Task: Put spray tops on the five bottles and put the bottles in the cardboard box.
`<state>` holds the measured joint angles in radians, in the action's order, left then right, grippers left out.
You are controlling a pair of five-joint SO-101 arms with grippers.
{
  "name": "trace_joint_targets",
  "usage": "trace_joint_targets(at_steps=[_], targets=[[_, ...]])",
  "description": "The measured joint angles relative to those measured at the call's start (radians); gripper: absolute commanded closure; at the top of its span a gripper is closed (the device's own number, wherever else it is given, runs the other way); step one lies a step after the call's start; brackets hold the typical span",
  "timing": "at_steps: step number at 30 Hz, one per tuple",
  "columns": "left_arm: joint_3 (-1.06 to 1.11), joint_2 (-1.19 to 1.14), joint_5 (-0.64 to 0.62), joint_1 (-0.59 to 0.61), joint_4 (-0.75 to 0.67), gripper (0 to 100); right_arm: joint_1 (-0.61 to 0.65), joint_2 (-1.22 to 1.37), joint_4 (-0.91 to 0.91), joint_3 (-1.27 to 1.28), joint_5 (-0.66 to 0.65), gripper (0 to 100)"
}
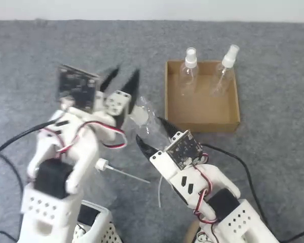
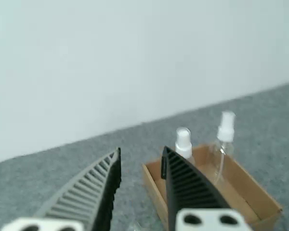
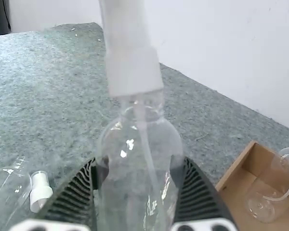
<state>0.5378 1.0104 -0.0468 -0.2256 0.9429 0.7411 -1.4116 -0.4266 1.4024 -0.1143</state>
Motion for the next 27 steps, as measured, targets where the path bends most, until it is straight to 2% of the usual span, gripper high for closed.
trace_joint_targets(at_steps=[3, 6, 9, 14, 19, 24, 27], targets=[[-0.029, 0.054, 0.0, 0.08, 0.11, 88, -0.002, 0.0, 0.0, 0.0, 0.0, 99.2], [0.012, 0.109, 0.0, 0.103, 0.173, 88, 0.0, 0.0, 0.0, 0.0, 0.0, 99.2], [0.107, 0.158, 0.0, 0.095, 0.173, 88, 0.0, 0.0, 0.0, 0.0, 0.0, 99.2], [0.23, 0.245, 0.006, 0.005, 0.166, 88, -0.003, -0.002, 0.0, 0.0, 0.0, 99.2], [0.311, 0.25, 0.006, -0.02, 0.064, 88, -0.003, -0.002, 0.0, 0.0, 0.002, 99.2], [0.318, 0.235, 0.006, -0.017, 0.034, 88, -0.003, -0.002, 0.0, 0.0, 0.002, 99.2], [0.275, 0.233, 0.006, 0.034, 0.048, 87, -0.003, -0.002, 0.0, 0.0, 0.002, 99.2]])
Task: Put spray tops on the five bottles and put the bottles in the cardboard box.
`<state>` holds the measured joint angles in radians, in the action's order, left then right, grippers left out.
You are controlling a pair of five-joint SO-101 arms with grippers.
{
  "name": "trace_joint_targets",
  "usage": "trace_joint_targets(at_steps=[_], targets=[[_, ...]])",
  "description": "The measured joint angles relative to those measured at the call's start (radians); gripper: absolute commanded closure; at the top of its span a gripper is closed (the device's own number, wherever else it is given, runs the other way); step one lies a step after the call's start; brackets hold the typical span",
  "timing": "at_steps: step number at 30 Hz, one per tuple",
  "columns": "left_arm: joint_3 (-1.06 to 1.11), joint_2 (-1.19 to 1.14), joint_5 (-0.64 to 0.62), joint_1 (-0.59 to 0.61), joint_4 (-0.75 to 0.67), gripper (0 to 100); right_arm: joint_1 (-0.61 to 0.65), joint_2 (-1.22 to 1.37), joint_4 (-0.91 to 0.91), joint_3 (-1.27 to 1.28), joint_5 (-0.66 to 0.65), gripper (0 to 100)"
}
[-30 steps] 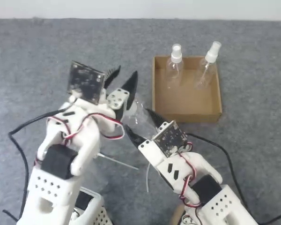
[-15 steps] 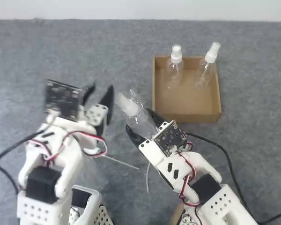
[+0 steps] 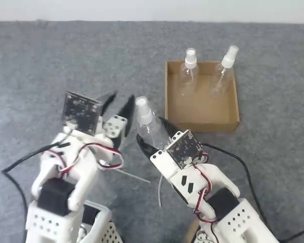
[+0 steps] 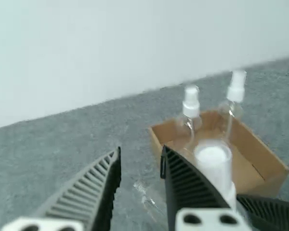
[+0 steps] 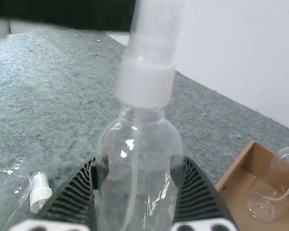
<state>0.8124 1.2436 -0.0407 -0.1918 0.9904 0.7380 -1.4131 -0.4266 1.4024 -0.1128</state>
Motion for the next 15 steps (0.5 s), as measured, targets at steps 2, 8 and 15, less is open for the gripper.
trace_joint_targets(at_steps=[2, 8, 15], targets=[[-0.052, 0.003, 0.0, 0.034, 0.041, 87, 0.0, 0.0, 0.0, 0.0, 0.0, 99.2], [-0.104, 0.02, 0.0, 0.11, 0.167, 87, -0.06, 0.002, -0.006, -0.017, 0.0, 99.2], [0.126, 0.27, 0.0, 0.063, 0.169, 79, -0.083, 0.071, -0.068, -0.189, 0.0, 99.2]])
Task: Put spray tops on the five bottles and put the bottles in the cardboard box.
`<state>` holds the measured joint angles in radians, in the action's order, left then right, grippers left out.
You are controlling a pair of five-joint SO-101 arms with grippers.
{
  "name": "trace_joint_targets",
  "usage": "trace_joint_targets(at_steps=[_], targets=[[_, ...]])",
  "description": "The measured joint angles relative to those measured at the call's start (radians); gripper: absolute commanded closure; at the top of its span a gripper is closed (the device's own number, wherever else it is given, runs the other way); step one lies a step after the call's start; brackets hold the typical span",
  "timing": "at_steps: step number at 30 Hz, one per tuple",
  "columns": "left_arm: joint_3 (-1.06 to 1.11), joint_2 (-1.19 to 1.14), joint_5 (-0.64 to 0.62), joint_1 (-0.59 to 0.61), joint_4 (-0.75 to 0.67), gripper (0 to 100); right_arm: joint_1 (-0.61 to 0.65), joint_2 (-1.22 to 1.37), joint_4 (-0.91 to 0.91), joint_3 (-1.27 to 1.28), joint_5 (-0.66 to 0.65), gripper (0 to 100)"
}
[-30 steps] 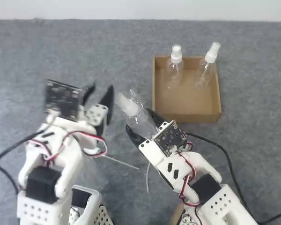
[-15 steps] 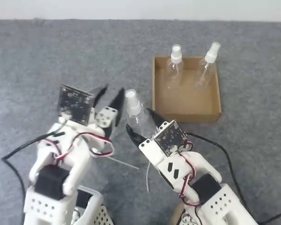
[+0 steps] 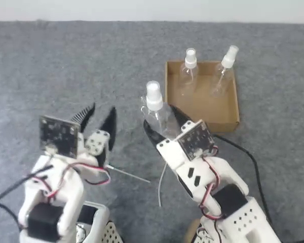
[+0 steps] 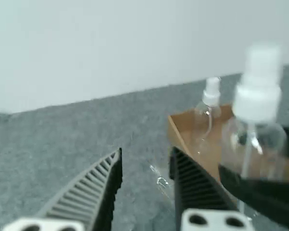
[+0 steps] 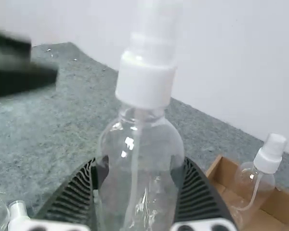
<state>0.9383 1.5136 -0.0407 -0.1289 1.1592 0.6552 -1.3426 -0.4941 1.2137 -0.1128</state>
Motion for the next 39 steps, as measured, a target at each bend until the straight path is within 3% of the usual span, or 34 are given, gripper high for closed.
trace_joint_targets(at_steps=[7, 13, 17, 26, 39], targets=[[0.265, 0.143, 0.0, -0.118, -0.035, 73, 0.0, 0.358, 0.0, -0.275, 0.0, 99.2], [0.365, 0.189, 0.0, -0.129, -0.112, 70, 0.002, 0.681, -0.075, -0.529, 0.008, 99.2], [0.417, 0.186, 0.0, -0.13, -0.178, 70, 0.025, 0.806, -0.186, -0.686, 0.081, 99.2], [0.431, 0.203, -0.005, -0.135, -0.198, 71, 0.106, 0.824, -0.463, -0.827, 0.109, 99.2], [0.431, 0.204, 0.0, -0.138, -0.198, 71, 0.1, 0.671, -0.646, -0.838, 0.112, 99.2]])
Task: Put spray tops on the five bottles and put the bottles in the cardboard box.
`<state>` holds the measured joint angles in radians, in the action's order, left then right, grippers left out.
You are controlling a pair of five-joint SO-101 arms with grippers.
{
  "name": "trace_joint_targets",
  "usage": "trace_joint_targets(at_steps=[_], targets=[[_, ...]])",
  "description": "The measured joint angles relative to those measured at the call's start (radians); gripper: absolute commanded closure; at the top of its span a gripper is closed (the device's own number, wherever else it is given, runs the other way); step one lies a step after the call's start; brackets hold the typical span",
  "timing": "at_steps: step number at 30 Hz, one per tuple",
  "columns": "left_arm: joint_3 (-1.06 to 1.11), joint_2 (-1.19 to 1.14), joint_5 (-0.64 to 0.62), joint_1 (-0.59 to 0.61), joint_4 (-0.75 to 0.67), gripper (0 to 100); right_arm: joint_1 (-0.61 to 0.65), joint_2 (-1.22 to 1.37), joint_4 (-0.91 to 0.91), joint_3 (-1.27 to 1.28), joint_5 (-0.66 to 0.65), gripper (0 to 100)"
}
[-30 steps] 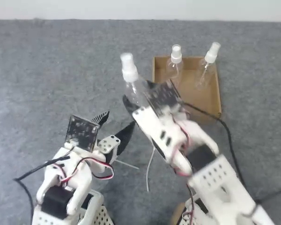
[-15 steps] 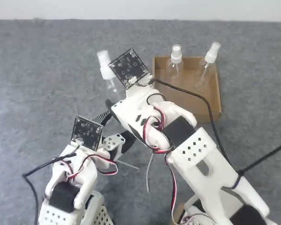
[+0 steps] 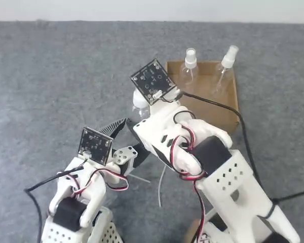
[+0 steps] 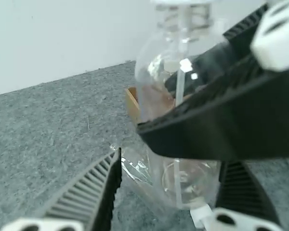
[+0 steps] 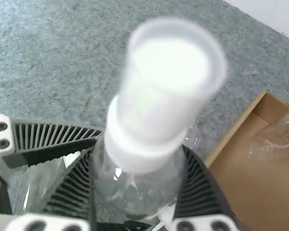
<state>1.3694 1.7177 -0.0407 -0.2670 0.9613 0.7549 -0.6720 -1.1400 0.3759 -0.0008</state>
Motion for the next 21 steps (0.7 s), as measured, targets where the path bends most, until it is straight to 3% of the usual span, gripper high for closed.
trace_joint_targets(at_steps=[5, 14, 21], targets=[[0.005, 0.0, 0.0, 0.0, 0.0, 71, -0.044, -0.002, -0.002, -0.005, 0.002, 99.2], [0.015, -0.014, 0.0, 0.008, 0.0, 71, -0.445, 0.0, 0.126, 0.005, -0.054, 99.2], [0.02, -0.015, 0.0, 0.101, -0.02, 88, -0.48, 0.11, 0.302, 0.115, -0.063, 99.2]])
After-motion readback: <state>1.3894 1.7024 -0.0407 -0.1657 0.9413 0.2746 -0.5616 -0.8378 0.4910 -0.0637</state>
